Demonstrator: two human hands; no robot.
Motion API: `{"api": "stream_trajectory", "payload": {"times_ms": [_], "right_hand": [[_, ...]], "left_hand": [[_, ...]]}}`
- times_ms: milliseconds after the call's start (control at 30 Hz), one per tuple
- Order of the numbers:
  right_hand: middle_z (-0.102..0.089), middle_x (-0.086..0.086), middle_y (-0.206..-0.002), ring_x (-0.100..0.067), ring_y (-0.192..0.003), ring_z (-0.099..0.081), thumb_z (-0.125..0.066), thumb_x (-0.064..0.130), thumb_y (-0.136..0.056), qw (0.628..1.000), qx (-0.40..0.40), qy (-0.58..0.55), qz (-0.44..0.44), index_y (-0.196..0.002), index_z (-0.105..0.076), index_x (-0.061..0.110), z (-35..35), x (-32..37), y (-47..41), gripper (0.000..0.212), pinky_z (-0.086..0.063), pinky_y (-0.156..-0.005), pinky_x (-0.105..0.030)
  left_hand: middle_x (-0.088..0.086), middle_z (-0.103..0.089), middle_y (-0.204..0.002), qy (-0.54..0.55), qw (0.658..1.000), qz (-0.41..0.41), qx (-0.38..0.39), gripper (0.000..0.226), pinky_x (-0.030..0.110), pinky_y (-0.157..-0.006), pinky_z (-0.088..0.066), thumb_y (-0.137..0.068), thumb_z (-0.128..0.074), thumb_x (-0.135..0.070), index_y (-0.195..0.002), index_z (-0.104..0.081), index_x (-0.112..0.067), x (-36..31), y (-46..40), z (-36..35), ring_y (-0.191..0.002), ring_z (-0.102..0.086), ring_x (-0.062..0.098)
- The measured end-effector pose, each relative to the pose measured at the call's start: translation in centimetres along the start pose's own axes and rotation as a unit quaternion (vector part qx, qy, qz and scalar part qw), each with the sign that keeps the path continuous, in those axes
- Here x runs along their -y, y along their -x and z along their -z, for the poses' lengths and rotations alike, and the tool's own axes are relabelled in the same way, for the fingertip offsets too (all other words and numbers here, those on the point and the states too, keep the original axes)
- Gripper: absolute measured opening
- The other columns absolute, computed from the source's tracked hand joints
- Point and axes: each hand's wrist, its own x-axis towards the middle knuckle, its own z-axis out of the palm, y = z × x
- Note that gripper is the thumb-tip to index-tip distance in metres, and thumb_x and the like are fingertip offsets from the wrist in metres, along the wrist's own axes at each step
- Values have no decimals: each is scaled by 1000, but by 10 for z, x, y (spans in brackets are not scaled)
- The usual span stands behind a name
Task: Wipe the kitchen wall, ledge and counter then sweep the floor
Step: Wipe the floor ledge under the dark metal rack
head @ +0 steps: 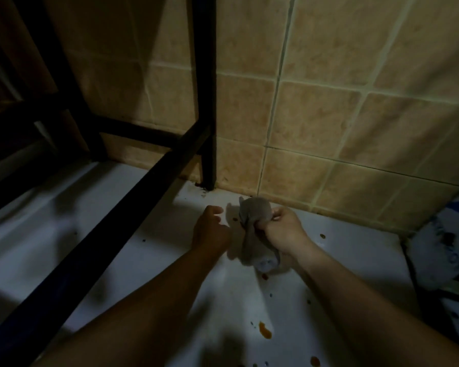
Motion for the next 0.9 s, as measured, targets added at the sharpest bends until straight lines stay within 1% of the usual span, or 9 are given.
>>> {"api": "stream_trajectory", "payload": {"times_ms": [100,333,400,467,533,600,700,800,900], "right_hand": [[-62,-5,-95,-18,-84,-54,-60,15,-86,995,-58,66,56,-100,-60,11,-6,-1,-14,14,-38,-66,-24],[-56,-12,-113,-29,-98,-57,-60,7,-85,947,-142,219,186,-108,-58,10,-36,5,-64,24,-44,-74,-33],[-50,-11,-117,-28,-99,-55,-59,7,-87,925,-126,273,232,-112,-55,10,-46,0,-75,25,-47,-80,-35],[-46,-10,-117,-27,-101,-52,-59,19,-89,909,-81,314,262,-112,-54,11,-56,-13,-84,25,-48,-82,-37],[-47,-9,-117,-27,-104,-46,-59,31,-89,892,-38,348,288,-116,-57,14,-65,-28,-90,32,-45,-82,-35],[-53,-9,-116,-29,-104,-45,-58,34,-89,862,-49,363,350,-121,-61,21,-71,-40,-96,35,-39,-79,-33],[-47,-7,-134,-35,-117,-43,-51,36,-92,818,-22,409,403,-136,-50,27,-75,-55,-108,45,-39,-90,-39],[-27,-7,-151,-37,-135,-24,-52,33,-93,819,40,432,376,-147,-31,26,-79,-66,-113,59,-38,-103,-46],[-29,-9,-149,-34,-129,-31,-56,24,-90,817,18,433,381,-146,-33,24,-81,-70,-109,61,-46,-96,-41]], "left_hand": [[9,-45,-137,-69,996,18,-48,48,33,-94,-42,-89,-47,2,-134,-43,-15,15,-14,1,-124,-45,27],[11,-45,-136,-174,982,11,-66,50,43,-100,-42,-83,-59,-4,-131,-45,-13,33,-49,6,-125,-43,29],[10,-45,-136,-193,979,10,-66,52,43,-101,-41,-83,-61,-6,-132,-45,-13,38,-56,7,-125,-42,29],[10,-43,-138,-216,974,7,-65,52,42,-102,-40,-84,-61,-6,-133,-44,-13,44,-61,7,-127,-41,29],[9,-41,-140,-233,970,13,-63,54,42,-103,-39,-84,-60,-5,-134,-42,-14,49,-64,7,-128,-38,28],[8,-40,-141,-247,967,18,-58,55,42,-103,-39,-85,-61,-6,-135,-41,-15,53,-67,6,-129,-37,28],[6,-36,-144,-274,960,21,-44,58,41,-103,-38,-86,-60,-10,-139,-37,-17,57,-69,3,-131,-34,28],[4,-34,-146,-311,950,18,-30,61,39,-104,-36,-88,-60,-16,-142,-33,-20,57,-75,-3,-132,-33,27],[4,-30,-149,-362,932,11,-4,61,38,-106,-31,-91,-57,-24,-144,-28,-20,56,-79,-10,-134,-30,27]]}}
